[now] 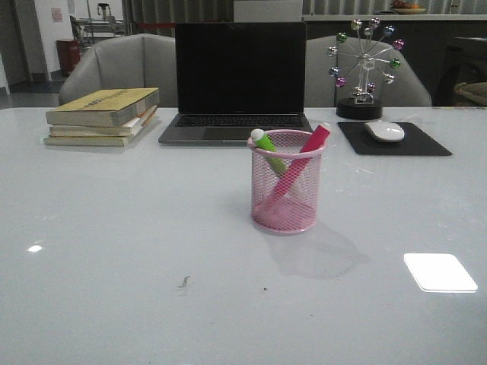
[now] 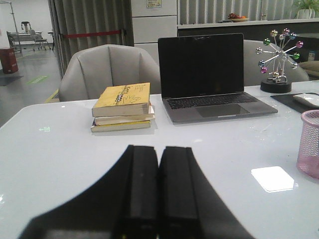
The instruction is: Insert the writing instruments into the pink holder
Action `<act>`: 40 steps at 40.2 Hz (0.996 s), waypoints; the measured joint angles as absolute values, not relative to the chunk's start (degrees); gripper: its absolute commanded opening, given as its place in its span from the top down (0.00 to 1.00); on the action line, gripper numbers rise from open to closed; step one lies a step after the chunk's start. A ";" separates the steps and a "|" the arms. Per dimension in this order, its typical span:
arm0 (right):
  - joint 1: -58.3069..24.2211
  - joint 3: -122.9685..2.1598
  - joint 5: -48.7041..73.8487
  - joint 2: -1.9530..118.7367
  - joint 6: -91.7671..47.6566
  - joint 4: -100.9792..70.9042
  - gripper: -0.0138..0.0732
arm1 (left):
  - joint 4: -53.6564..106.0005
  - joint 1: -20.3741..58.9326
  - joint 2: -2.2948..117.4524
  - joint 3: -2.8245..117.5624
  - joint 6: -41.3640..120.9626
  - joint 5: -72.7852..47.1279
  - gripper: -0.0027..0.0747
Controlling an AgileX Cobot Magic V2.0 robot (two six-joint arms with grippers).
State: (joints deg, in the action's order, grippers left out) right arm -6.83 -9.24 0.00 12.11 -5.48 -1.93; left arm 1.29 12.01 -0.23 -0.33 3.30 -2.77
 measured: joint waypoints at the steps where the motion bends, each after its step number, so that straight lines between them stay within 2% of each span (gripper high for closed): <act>1: -6.83 -9.24 0.00 12.11 -5.48 -1.93 0.74 | 1.29 12.01 -0.23 -0.33 3.30 -2.77 0.85; 16: -6.83 -9.24 0.00 11.82 -5.48 -1.93 0.74 | 1.29 12.01 -0.23 -0.33 3.30 -2.77 0.85; 27: -7.92 -1.42 0.00 0.19 -5.48 -3.85 0.74 | 1.29 12.01 -0.23 -0.33 3.30 -2.82 0.85; 40: -7.95 1.74 5.66 -0.66 -5.30 -10.22 0.74 | 1.29 12.01 -0.23 -0.33 3.30 -2.82 0.85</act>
